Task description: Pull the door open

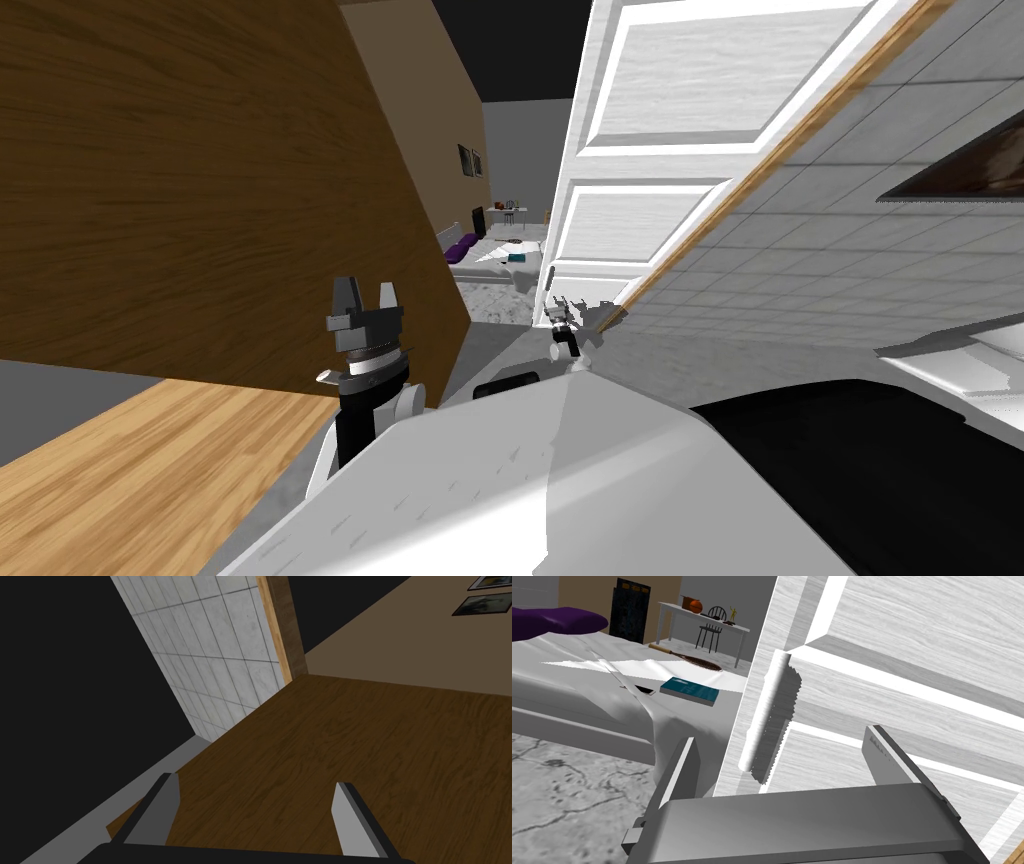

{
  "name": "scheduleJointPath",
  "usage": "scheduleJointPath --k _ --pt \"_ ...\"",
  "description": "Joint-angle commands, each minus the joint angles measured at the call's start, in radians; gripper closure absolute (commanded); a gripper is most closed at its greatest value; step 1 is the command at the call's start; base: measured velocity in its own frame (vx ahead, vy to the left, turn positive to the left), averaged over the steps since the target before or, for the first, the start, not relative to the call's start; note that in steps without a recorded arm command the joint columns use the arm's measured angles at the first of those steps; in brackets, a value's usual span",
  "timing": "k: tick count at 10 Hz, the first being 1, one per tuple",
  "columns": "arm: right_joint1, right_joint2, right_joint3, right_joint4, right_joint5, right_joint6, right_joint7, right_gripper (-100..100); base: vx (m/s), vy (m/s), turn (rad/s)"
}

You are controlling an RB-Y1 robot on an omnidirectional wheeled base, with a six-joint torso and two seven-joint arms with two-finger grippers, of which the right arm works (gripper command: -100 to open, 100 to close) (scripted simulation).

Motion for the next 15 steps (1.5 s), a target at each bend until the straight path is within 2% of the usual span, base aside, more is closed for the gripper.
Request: scheduleJointPath --k 1,2,3,6,9,10,11,15 --pt "-0.017 -0.005 -0.001 0.05 -0.018 -0.016 -0.04 -100 0.064 -0.033 0.083" --pt "-0.03 -0.008 -0.002 0.077 -0.03 -0.026 -0.065 -100 0.085 -0.037 0.096" --pt "-0.03 -0.008 -0.002 0.09 -0.03 -0.026 -0.065 -100 0.062 -0.031 0.029" --pt "-0.067 -0.017 -0.003 0.186 -0.064 -0.056 -0.138 -100 0.072 -0.035 0.078" --pt "-0.079 -0.02 -0.004 0.226 -0.074 -0.065 -0.16 -100 0.046 -0.026 0.03" --pt "-0.09 -0.023 -0.004 0.259 -0.085 -0.074 -0.183 -100 0.04 -0.024 0.049" --pt "-0.09 -0.023 -0.004 0.259 -0.085 -0.074 -0.183 -100 0.04 -0.022 0.026" --pt "-0.131 -0.033 -0.006 0.374 -0.122 -0.107 -0.264 -100 0.07 -0.037 0.067"
